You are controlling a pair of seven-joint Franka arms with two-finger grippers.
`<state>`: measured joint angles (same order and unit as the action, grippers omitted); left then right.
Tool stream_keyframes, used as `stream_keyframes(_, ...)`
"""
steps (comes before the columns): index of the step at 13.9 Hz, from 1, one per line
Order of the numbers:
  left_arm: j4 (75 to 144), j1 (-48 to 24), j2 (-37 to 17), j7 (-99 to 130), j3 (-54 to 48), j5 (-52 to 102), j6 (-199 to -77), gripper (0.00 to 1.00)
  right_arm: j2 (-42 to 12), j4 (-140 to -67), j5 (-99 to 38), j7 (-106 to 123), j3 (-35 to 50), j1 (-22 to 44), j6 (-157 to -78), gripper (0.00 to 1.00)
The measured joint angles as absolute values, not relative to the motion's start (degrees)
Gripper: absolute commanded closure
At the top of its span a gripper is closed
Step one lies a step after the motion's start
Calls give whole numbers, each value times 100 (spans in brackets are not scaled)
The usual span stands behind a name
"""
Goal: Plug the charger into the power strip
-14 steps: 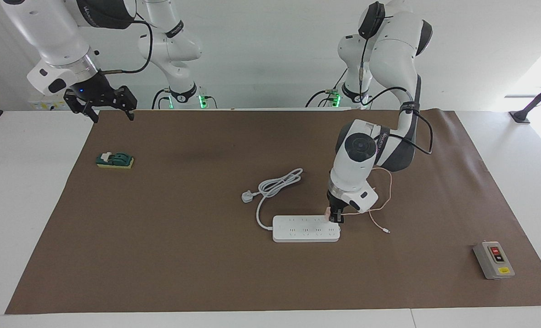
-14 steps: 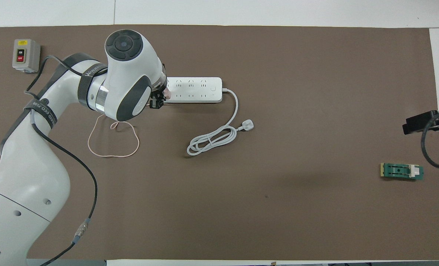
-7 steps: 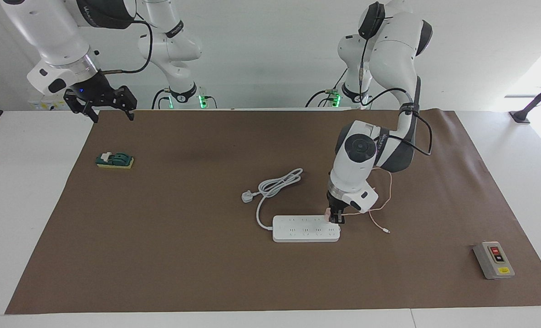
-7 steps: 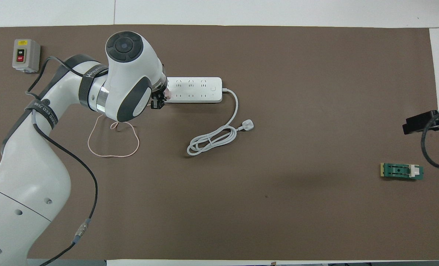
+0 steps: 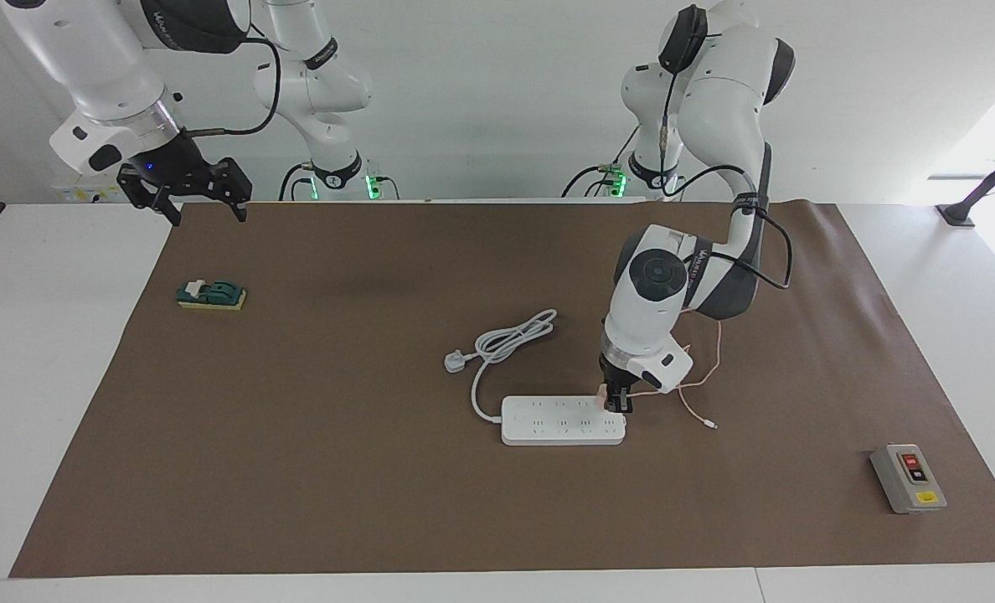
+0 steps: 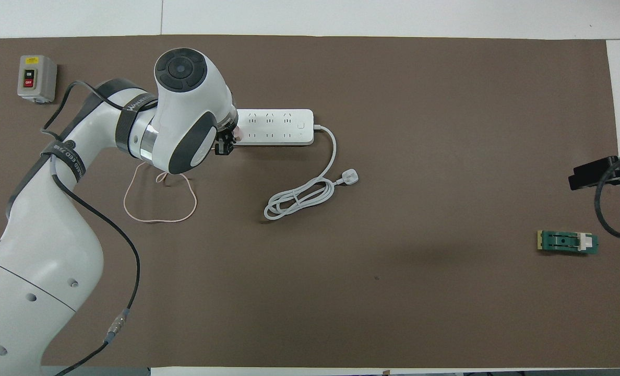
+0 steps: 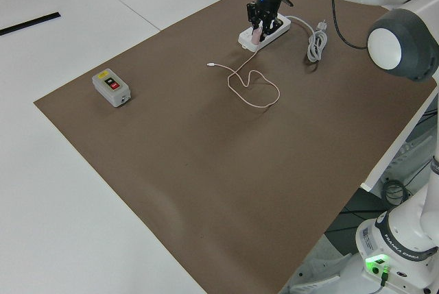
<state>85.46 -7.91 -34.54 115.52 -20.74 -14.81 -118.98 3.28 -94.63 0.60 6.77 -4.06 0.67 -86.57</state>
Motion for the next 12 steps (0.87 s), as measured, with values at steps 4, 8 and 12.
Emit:
stream_keyframes(4,8564,-800,-3470,11689,-2104,-1649,-11918,100,328,-9463,60,677,-406,67,-8657,0)
stream_keyframes(8,8567,-803,-3469,11711,-2112,-1690,-11916,36,328,-9463,60,677,-406,67,-8657,0)
stream_keyframes(12,8557,-779,-3471,11710,-2007,-1849,-11992,0,329,-9463,60,677,-406,67,-8657,0)
